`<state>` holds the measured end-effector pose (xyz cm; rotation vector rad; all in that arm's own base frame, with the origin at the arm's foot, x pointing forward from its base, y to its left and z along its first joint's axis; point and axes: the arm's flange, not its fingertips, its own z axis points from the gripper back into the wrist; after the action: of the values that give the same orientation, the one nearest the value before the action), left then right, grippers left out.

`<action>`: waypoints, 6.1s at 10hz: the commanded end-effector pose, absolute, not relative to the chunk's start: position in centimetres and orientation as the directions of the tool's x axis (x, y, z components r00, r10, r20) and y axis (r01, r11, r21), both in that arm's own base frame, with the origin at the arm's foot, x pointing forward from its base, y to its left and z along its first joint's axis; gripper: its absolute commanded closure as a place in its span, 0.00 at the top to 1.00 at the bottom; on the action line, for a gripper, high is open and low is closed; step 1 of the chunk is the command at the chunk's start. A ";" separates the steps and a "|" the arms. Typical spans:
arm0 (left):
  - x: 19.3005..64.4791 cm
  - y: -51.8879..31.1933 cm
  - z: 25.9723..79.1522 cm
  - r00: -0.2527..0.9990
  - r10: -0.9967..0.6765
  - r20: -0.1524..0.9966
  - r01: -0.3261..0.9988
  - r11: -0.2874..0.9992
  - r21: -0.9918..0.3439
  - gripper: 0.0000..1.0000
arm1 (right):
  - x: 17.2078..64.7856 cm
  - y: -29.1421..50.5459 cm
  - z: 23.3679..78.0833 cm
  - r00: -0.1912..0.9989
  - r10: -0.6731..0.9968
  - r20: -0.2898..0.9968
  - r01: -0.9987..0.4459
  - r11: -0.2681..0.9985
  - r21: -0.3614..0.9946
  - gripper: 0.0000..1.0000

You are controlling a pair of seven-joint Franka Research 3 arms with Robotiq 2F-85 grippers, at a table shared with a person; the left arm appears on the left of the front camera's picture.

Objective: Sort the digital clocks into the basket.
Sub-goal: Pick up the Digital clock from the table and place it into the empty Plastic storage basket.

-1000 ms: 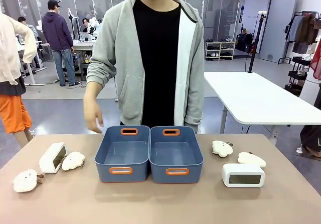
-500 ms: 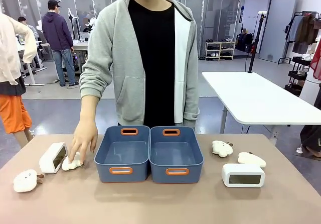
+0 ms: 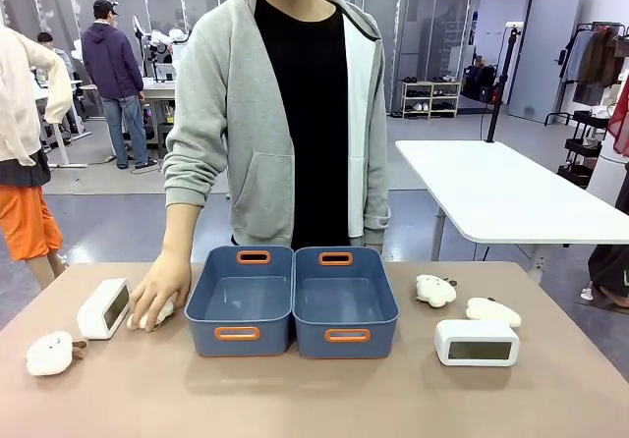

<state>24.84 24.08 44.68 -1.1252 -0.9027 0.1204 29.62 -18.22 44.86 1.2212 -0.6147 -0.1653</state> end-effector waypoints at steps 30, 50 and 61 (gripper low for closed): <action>24.9 24.3 44.8 0.642 0.509 0.573 0.365 0.455 -0.812 1.00 | 45.0 -3.2 45.4 0.257 0.905 0.339 -0.965 0.261 0.034 1.00; 24.9 24.3 44.8 0.642 0.509 0.573 0.365 0.455 -0.812 1.00 | 46.9 4.8 31.8 -0.014 0.992 0.124 -0.998 -0.005 -0.068 0.03; 24.9 24.3 44.8 0.642 0.509 0.573 0.365 0.455 -0.812 1.00 | 34.9 -3.1 45.1 -0.018 0.961 0.275 -0.992 0.016 -0.121 0.00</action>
<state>24.79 24.12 44.67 -1.1244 -0.8997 0.1225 35.14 -3.15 45.78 0.1350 -0.3047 1.5350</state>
